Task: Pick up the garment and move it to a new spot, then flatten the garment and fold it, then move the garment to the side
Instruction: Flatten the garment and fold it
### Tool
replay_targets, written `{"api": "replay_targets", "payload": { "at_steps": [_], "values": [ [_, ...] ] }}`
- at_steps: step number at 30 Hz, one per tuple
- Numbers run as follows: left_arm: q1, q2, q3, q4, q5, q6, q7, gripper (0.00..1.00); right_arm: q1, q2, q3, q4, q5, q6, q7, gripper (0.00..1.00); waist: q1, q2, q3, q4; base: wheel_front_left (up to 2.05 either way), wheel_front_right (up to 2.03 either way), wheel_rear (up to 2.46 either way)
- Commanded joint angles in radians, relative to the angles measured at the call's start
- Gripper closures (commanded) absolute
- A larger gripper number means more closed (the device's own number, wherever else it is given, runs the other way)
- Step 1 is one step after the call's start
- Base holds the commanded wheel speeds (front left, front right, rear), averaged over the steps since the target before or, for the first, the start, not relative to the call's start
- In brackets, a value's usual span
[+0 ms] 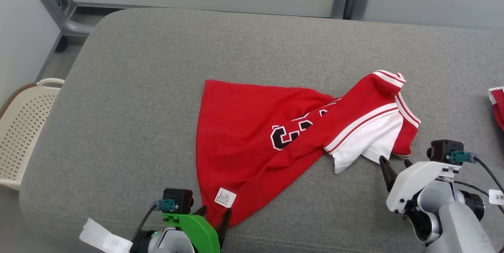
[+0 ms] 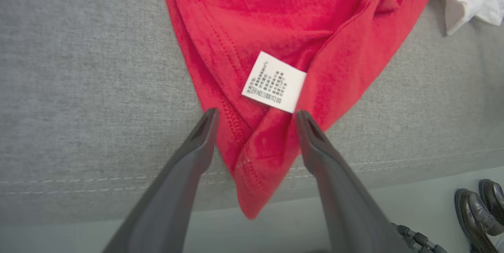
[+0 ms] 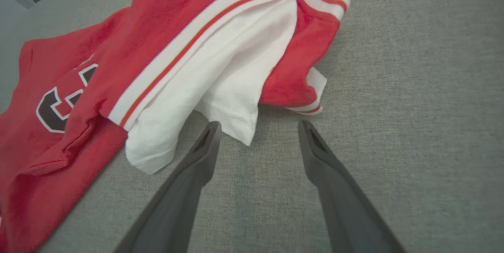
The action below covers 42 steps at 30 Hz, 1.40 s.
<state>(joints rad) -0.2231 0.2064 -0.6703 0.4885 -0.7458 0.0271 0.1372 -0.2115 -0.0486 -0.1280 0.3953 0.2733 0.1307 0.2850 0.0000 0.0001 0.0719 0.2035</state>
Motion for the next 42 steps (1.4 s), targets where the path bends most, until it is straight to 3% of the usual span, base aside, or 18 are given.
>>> {"api": "replay_targets", "payload": {
  "at_steps": [1, 2, 3, 4, 5, 7, 8, 19, 20, 21, 25, 26, 30, 38, 41, 42],
  "values": [
    [-0.026, -0.010, -0.002, 0.017, 0.003, -0.008, -0.002, 0.00, -0.020, -0.004, 0.004, 0.021, 0.008, 0.000, 0.003, 0.00, 0.0000, -0.0001, 0.004, 0.002, 0.00, 0.00, 0.00],
    [-0.031, -0.014, -0.003, 0.024, 0.002, -0.008, -0.003, 0.00, -0.027, -0.004, 0.005, 0.031, 0.007, 0.000, -0.002, 0.00, 0.0000, -0.0001, 0.005, 0.002, 0.00, 0.00, 0.00],
    [-0.037, -0.018, -0.004, 0.031, 0.001, -0.010, -0.004, 0.00, -0.034, -0.004, 0.007, 0.042, 0.008, 0.000, -0.004, 0.08, 0.0000, -0.0001, 0.006, 0.002, 0.00, 0.00, 0.00],
    [-0.042, -0.022, -0.006, 0.038, -0.001, -0.015, -0.004, 0.00, -0.040, -0.004, 0.006, 0.054, 0.012, 0.000, -0.002, 0.25, 0.0000, -0.0001, 0.006, 0.003, 0.00, 0.00, 0.00],
    [-0.047, -0.025, -0.006, 0.046, -0.004, -0.019, -0.002, 0.00, -0.047, -0.004, 0.005, 0.065, 0.010, 0.000, -0.003, 0.30, 0.0000, -0.0001, 0.007, 0.003, 0.00, 0.00, 0.00],
    [-0.055, -0.031, -0.008, 0.059, -0.007, -0.023, 0.000, 0.00, -0.058, -0.004, 0.004, 0.085, 0.004, 0.000, -0.005, 0.15, 0.0000, -0.0001, 0.008, 0.005, 0.00, 0.00, 0.00],
    [-0.059, -0.033, -0.009, 0.066, -0.007, -0.021, 0.004, 0.00, -0.064, -0.004, 0.004, 0.092, 0.003, 0.000, -0.008, 0.13, 0.0000, -0.0001, 0.008, 0.007, 0.00, 0.00, 0.00],
    [-0.101, -0.058, -0.029, 0.128, 0.018, 0.013, 0.008, 0.00, -0.083, -0.004, 0.007, 0.134, -0.004, 0.000, -0.037, 0.00, 0.0000, -0.0001, 0.012, 0.010, 0.00, 0.00, 0.00],
    [-0.099, -0.064, -0.030, 0.131, 0.012, 0.007, 0.011, 0.06, -0.084, -0.004, 0.008, 0.135, -0.003, 0.000, -0.038, 0.00, 0.0000, -0.0001, 0.012, 0.009, 0.00, 0.00, 0.00],
    [-0.099, -0.066, -0.032, 0.135, 0.010, 0.004, 0.011, 0.19, -0.083, -0.004, 0.009, 0.136, -0.003, 0.000, -0.040, 0.00, 0.0000, -0.0001, 0.013, 0.008, 0.00, 0.00, 0.00],
    [-0.103, -0.071, -0.041, 0.133, 0.015, -0.005, 0.000, 0.34, -0.081, -0.004, 0.001, 0.137, -0.007, 0.000, -0.043, 0.00, 0.0000, -0.0001, 0.013, 0.010, 0.00, 0.00, 0.00],
    [-0.103, -0.071, -0.043, 0.131, 0.016, -0.006, -0.001, 0.46, -0.080, -0.004, -0.002, 0.137, -0.008, 0.000, -0.043, 0.00, 0.0000, -0.0001, 0.013, 0.011, 0.00, 0.00, 0.00],
    [-0.099, -0.072, -0.049, 0.136, 0.012, -0.002, 0.010, 0.69, -0.080, -0.004, -0.006, 0.139, -0.012, 0.000, -0.041, 0.01, 0.0000, -0.0001, 0.013, 0.014, 0.00, 0.00, 0.00],
    [-0.074, -0.065, -0.049, 0.139, -0.017, 0.002, 0.048, 0.57, -0.085, -0.004, -0.006, 0.144, -0.013, 0.000, -0.041, 0.04, 0.0000, -0.0001, 0.013, 0.016, 0.00, 0.00, 0.00],
    [-0.074, -0.065, -0.047, 0.141, -0.022, 0.005, 0.049, 0.59, -0.089, -0.004, -0.005, 0.144, -0.014, 0.000, -0.041, 0.04, 0.0000, -0.0001, 0.014, 0.016, 0.00, 0.00, 0.00],
    [-0.074, -0.066, -0.048, 0.144, -0.023, 0.006, 0.053, 0.65, -0.090, -0.004, -0.004, 0.144, -0.013, 0.000, -0.041, 0.04, 0.0000, -0.0001, 0.014, 0.016, 0.00, 0.00, 0.00]
  ]
}}
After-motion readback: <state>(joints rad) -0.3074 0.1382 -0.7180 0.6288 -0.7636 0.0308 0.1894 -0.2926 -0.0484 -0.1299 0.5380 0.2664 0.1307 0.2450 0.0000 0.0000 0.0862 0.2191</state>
